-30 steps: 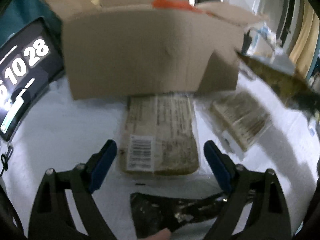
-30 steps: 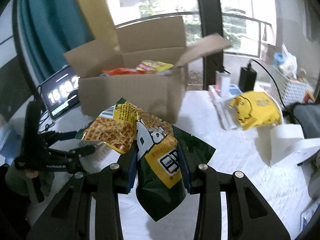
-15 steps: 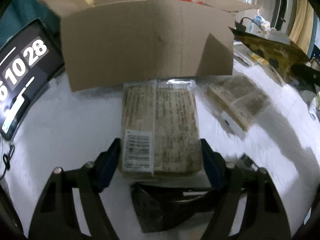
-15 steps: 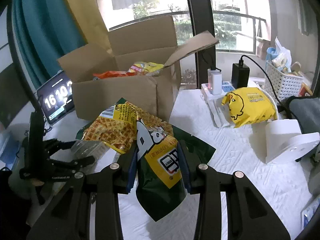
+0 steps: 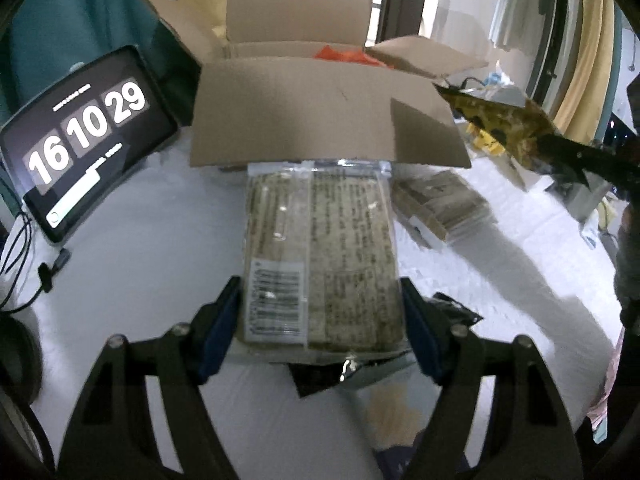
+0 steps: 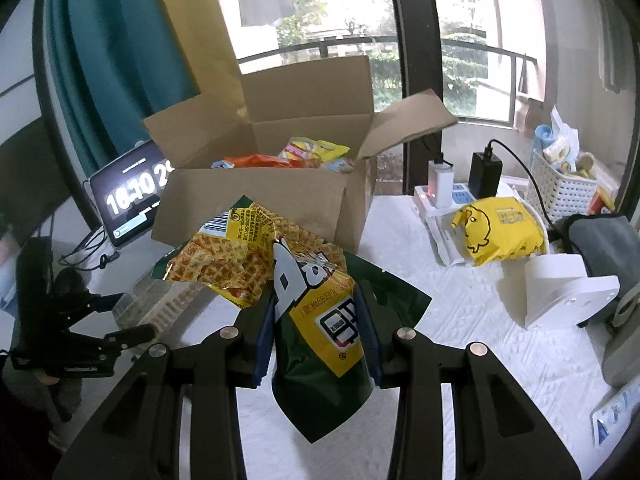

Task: Organize snacks
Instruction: 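Lift the green waffle bag with the right tool while the left tool grasps a clear cracker pack, then carry the waffle bag and cracker pack into the box and release both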

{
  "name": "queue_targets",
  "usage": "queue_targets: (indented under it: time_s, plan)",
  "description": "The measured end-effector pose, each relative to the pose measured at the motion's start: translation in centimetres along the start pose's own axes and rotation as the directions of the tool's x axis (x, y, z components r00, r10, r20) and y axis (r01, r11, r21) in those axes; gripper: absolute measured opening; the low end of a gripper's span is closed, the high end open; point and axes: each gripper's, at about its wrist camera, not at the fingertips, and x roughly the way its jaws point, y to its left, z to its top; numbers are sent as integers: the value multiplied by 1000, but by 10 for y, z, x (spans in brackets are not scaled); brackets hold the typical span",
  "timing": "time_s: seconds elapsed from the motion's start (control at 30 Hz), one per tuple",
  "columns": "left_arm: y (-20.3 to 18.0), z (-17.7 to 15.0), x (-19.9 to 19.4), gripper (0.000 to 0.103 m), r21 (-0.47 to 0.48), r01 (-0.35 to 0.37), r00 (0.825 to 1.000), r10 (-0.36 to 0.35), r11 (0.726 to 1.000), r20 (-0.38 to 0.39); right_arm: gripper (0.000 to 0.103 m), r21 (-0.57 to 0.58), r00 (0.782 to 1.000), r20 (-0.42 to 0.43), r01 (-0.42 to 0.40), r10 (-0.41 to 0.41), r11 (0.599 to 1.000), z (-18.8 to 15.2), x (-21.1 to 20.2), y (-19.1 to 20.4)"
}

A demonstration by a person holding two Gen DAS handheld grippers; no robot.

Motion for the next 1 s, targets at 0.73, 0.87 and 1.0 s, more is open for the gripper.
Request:
queue_targets:
  time_s: [0.73, 0.87, 1.0]
  plan:
    - [27, 46, -84, 76, -25, -80, 976, 84, 996, 199, 40, -72, 997, 79, -18, 24, 997, 50, -17, 27]
    - [26, 71, -79, 76, -20, -78, 970, 81, 997, 230, 40, -68, 995, 96, -14, 21, 998, 62, -13, 23]
    - [25, 97, -69, 76, -13, -100, 960, 100, 995, 260, 40, -69, 994, 109, -12, 19, 998, 74, -7, 20]
